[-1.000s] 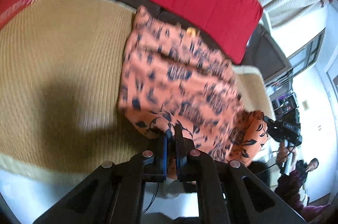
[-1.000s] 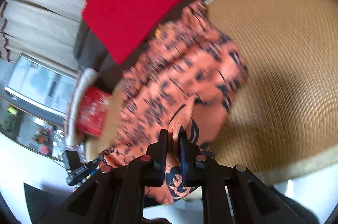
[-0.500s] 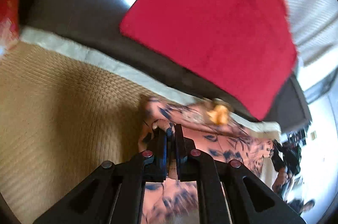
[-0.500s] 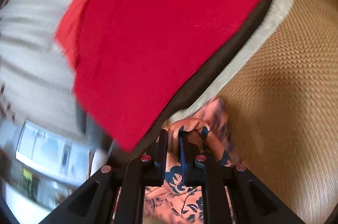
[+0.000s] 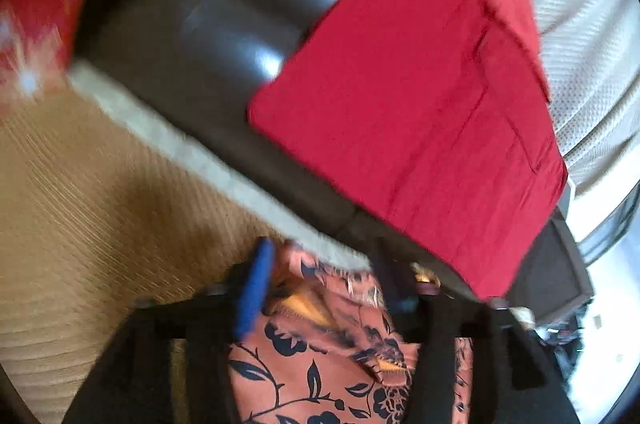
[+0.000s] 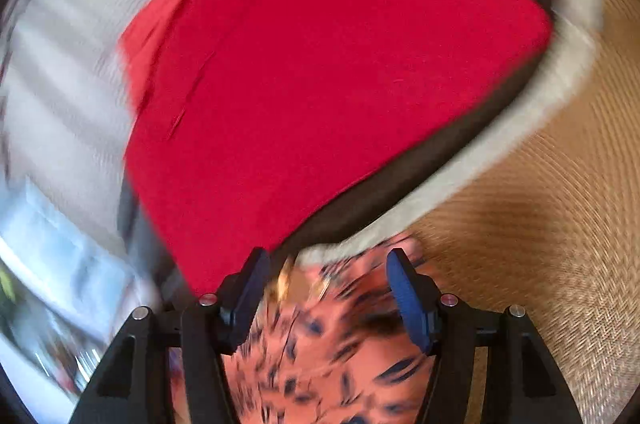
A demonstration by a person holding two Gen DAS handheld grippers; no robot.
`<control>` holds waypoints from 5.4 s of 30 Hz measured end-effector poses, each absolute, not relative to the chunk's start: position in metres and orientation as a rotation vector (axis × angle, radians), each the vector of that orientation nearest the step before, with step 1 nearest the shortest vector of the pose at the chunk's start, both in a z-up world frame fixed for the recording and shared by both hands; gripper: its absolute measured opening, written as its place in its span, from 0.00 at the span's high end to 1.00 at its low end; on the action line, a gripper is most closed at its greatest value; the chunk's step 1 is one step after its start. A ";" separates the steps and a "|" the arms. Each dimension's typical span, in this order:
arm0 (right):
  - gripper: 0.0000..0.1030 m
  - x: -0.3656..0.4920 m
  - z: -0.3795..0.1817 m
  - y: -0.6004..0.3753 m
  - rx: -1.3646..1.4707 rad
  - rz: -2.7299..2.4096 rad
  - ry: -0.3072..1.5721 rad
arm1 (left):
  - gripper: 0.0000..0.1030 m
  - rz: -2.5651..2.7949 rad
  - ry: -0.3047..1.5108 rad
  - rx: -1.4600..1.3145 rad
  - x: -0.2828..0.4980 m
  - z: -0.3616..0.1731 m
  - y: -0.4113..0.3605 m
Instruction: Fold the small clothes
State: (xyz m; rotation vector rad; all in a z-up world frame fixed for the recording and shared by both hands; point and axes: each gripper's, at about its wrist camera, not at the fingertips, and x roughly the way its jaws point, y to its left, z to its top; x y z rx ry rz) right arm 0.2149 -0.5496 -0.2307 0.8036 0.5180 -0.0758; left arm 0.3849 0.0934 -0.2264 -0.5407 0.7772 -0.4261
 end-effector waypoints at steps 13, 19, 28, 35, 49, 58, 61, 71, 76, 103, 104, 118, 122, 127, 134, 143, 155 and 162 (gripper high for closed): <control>0.64 0.285 -0.285 -0.398 0.463 0.026 1.034 | 0.35 -0.595 1.127 -0.005 0.336 -0.269 -0.037; 0.63 0.324 -0.278 -0.419 0.579 -0.018 0.800 | 0.35 -0.591 1.027 -0.151 0.378 -0.260 -0.056; 0.62 0.310 -0.252 -0.448 0.647 -0.111 0.569 | 0.35 -0.476 0.830 -0.264 0.384 -0.226 -0.019; 0.64 0.288 -0.275 -0.480 0.686 -0.317 0.748 | 0.35 -0.246 1.033 0.027 0.389 -0.271 -0.014; 0.64 0.230 -0.272 -0.439 0.674 -0.334 0.805 | 0.32 -0.234 1.116 0.064 0.332 -0.290 0.014; 0.63 0.172 -0.259 -0.425 0.729 -0.228 0.767 | 0.31 -0.219 1.016 -0.127 0.271 -0.254 0.057; 0.63 0.170 -0.251 -0.404 0.721 -0.115 0.743 | 0.31 -0.175 1.022 -0.179 0.259 -0.256 0.071; 0.42 0.183 -0.257 -0.377 0.785 0.050 0.887 | 0.23 -0.292 1.156 -0.553 0.253 -0.291 0.090; 0.33 0.128 -0.258 -0.433 0.976 -0.078 0.797 | 0.23 -0.300 1.113 -0.633 0.253 -0.286 0.096; 0.85 0.095 -0.285 -0.492 1.152 -0.382 0.571 | 0.90 -0.240 1.095 -0.775 0.260 -0.307 0.113; 0.85 0.086 -0.282 -0.490 1.145 -0.382 0.568 | 0.90 -0.243 1.097 -0.766 0.255 -0.305 0.117; 0.81 0.000 -0.268 -0.464 1.090 -0.389 0.630 | 0.88 -0.260 1.089 -0.679 0.171 -0.299 0.159; 0.72 -0.024 -0.272 -0.474 1.167 -0.448 0.624 | 0.61 -0.258 1.101 -0.785 0.176 -0.308 0.173; 0.71 -0.048 -0.233 -0.474 0.983 -0.635 0.461 | 0.34 -0.306 1.056 -0.865 0.185 -0.305 0.178; 0.71 0.017 -0.219 -0.429 0.809 -0.340 0.517 | 0.64 -0.298 1.018 -0.780 0.202 -0.302 0.152; 0.71 0.121 -0.250 -0.345 0.660 -0.048 0.798 | 0.48 -0.285 1.012 -0.845 0.219 -0.310 0.140; 0.79 0.181 -0.288 -0.355 0.784 -0.058 0.910 | 0.75 -0.290 0.937 -0.709 0.230 -0.296 0.125; 0.79 0.171 -0.295 -0.365 0.864 -0.018 0.882 | 0.56 -0.273 0.945 -0.788 0.243 -0.304 0.116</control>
